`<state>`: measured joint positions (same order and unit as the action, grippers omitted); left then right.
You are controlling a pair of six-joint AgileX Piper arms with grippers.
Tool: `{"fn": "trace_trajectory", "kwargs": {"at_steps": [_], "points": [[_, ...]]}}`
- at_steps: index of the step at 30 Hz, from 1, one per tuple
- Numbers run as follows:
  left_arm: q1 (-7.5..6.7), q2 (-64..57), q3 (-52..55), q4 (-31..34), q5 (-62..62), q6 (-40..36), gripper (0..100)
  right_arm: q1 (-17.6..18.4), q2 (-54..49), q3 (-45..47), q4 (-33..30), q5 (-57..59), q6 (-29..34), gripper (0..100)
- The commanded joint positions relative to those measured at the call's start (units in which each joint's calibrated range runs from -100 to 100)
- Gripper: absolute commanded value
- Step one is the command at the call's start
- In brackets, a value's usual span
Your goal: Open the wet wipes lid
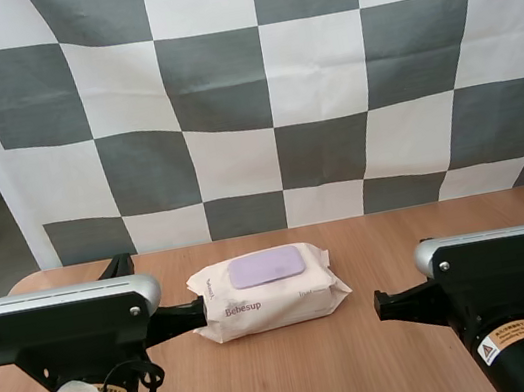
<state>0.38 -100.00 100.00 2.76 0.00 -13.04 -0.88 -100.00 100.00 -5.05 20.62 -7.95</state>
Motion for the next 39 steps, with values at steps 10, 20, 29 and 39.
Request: {"fn": "trace_trajectory", "kwargs": {"at_steps": [10, 20, 29, 39], "points": [[-0.01, 0.0, 0.0, 1.02, 29.95, -3.59, 0, 0.01, 0.0, 0.0, 0.03, 10.26, 0.06, 0], [-0.01, 0.0, 0.0, 0.92, 29.95, -3.59, 0, 0.01, 0.0, 0.0, 0.03, 10.79, 0.06, 0], [-0.01, 0.0, 0.0, 0.92, 29.95, -3.59, 0, 0.01, 0.0, 0.0, 0.03, 10.79, 0.06, 0], [-0.01, 0.0, 0.0, 5.99, -1.44, -1.82, 0, 0.01, 0.0, 0.0, -8.25, -11.3, 0.06, 0]]}}
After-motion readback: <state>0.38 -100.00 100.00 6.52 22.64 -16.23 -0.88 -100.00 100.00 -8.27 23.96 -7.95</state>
